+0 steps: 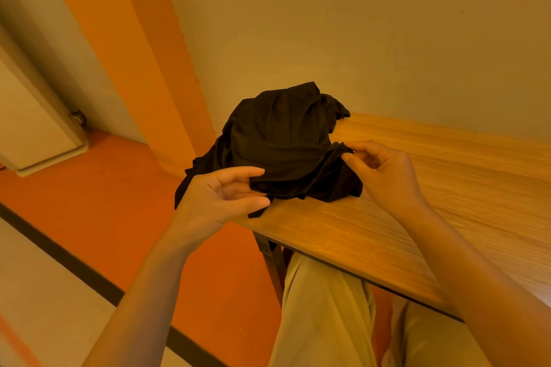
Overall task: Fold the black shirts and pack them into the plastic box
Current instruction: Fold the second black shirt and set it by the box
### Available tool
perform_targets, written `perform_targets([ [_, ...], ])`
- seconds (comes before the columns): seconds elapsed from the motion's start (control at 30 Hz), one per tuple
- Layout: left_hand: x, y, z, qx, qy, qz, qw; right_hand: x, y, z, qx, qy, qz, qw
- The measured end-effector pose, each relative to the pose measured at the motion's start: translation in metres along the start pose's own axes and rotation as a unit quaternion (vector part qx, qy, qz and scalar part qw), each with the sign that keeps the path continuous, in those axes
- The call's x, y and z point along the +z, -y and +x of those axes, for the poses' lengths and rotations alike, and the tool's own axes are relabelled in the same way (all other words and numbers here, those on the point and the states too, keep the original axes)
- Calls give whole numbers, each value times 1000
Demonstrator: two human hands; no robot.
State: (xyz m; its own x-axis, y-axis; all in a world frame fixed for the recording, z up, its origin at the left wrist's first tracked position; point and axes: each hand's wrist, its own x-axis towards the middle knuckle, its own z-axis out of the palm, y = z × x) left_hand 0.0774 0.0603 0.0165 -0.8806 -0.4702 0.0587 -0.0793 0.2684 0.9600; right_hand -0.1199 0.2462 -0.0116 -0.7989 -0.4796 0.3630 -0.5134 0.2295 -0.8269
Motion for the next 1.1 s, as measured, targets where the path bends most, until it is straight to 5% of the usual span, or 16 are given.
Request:
perform_targets([
  [0.4,12,4,16,121,-183,176,960,-15,9,-4,-9,-6,15,1000],
  [1.1,36,-14,21,128,-82,149,977,-40,29,-17,-28,116,37,992],
])
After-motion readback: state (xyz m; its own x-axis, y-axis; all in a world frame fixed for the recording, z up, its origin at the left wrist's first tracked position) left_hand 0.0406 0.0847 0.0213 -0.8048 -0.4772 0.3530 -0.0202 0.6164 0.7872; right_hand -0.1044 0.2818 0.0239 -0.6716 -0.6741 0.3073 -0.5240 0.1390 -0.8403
